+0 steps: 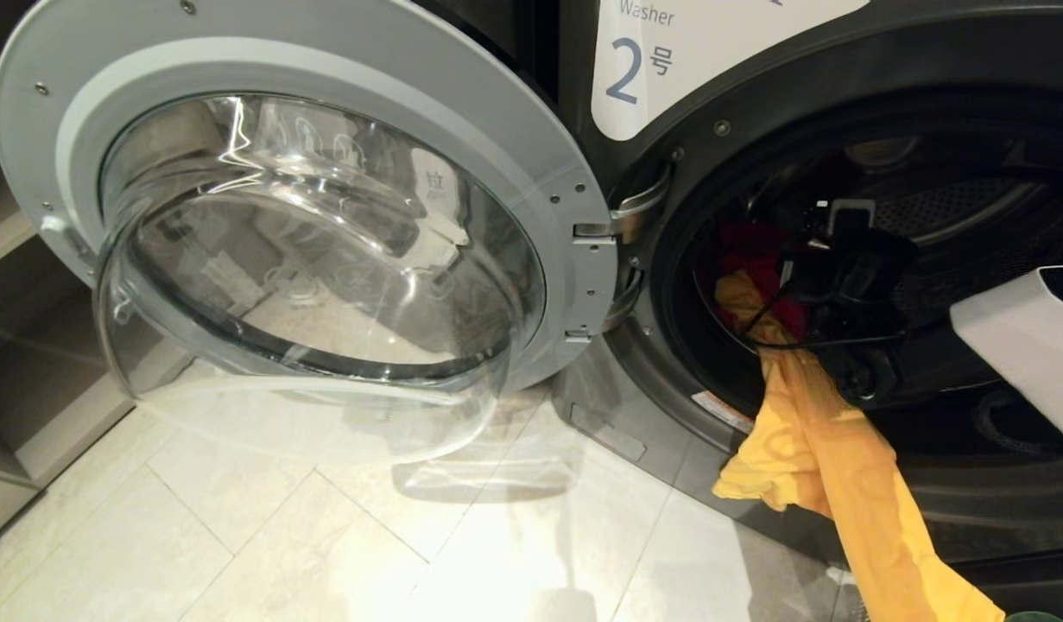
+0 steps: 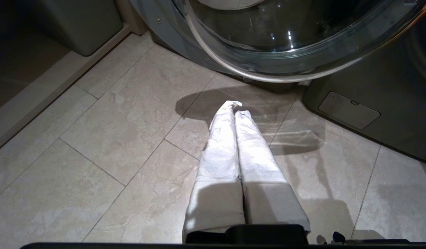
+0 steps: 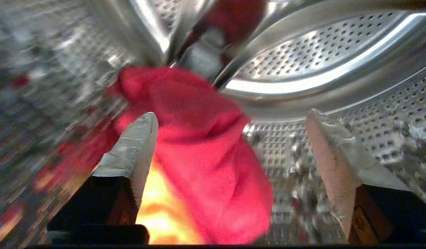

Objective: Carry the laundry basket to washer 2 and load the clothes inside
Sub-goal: Place the clothes into the washing machine

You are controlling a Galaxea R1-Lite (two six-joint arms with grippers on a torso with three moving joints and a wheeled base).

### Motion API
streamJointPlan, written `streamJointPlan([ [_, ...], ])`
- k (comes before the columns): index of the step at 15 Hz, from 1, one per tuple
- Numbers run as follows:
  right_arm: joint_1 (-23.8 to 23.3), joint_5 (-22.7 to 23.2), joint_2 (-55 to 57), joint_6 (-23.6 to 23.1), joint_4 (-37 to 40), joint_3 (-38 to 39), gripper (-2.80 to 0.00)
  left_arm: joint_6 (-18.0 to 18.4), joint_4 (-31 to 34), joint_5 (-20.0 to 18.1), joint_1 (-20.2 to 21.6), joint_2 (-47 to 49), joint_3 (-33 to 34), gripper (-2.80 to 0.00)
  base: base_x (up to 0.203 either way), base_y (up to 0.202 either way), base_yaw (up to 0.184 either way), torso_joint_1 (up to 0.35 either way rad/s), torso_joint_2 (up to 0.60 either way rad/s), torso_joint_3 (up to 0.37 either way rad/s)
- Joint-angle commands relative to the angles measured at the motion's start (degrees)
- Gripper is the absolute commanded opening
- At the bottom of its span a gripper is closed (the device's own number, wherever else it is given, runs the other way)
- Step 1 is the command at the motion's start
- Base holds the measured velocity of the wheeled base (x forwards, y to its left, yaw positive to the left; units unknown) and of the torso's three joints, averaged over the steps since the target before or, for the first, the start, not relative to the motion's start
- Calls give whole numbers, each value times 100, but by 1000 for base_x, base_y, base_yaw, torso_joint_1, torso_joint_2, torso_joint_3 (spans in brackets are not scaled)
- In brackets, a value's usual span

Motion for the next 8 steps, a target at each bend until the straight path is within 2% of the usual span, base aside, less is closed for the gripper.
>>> streamJointPlan([
  [1,120,-19,-611,-5,-91,672,0,3,-7,2,2,0,229,-280,0,0,0,0,0,0],
  [3,305,-57,-900,-12,-497,1408,0,3,-7,2,2,0,229,-280,0,0,0,0,0,0],
  [8,683,-490,-1439,-32,-1580,2731,0,3,-7,2,2,0,229,-280,0,0,0,0,0,0],
])
